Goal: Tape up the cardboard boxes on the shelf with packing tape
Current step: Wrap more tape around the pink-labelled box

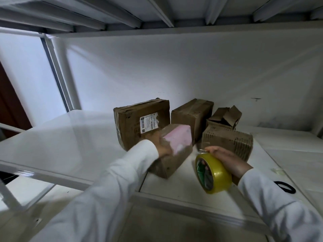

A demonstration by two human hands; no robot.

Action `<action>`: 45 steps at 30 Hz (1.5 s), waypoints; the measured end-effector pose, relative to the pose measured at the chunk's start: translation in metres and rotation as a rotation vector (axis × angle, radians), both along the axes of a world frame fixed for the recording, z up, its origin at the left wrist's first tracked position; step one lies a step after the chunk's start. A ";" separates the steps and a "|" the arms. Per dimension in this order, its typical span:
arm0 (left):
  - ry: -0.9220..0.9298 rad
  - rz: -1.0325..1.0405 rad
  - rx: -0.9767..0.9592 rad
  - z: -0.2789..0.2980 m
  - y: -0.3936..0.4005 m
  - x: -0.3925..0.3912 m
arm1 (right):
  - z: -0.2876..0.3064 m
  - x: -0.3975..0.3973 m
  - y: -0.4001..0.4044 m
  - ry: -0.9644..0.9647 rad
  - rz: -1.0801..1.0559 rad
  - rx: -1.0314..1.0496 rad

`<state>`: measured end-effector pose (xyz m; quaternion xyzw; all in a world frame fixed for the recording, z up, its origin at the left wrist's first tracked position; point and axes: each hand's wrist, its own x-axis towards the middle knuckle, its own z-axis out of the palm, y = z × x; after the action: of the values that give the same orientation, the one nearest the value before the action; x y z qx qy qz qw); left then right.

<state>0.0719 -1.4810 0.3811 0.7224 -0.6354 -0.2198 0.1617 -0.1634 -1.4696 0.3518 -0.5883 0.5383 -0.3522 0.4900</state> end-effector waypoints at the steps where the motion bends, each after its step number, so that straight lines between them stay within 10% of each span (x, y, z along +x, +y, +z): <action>1: 0.214 0.060 0.018 0.005 -0.001 0.009 | 0.000 -0.002 0.002 -0.007 0.001 -0.001; 4: 0.727 0.315 0.310 0.005 0.004 0.035 | 0.001 0.000 0.002 -0.007 -0.009 0.018; 11: 0.551 0.452 0.279 -0.021 0.016 0.040 | 0.007 0.009 0.004 -0.087 -0.052 0.100; 16: 0.954 0.239 0.077 -0.023 0.009 0.040 | 0.006 0.007 0.012 -0.141 -0.054 0.051; 21: 0.448 -0.156 -0.110 -0.059 0.016 0.023 | 0.008 0.007 0.011 -0.090 -0.102 0.021; 28: 0.632 -0.124 -0.438 -0.043 0.030 0.018 | 0.012 0.012 0.007 0.016 -0.124 -0.026; 39: 0.722 0.016 -0.385 0.001 0.006 0.010 | 0.017 0.018 0.010 -0.257 -0.237 -0.036; 45: 0.107 0.001 -0.296 0.036 0.005 -0.007 | 0.026 0.018 0.008 -0.223 -0.251 -0.119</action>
<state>0.0650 -1.4763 0.4174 0.6782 -0.6510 -0.1616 0.3000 -0.1453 -1.4616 0.3780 -0.5017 0.5279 -0.5048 0.4633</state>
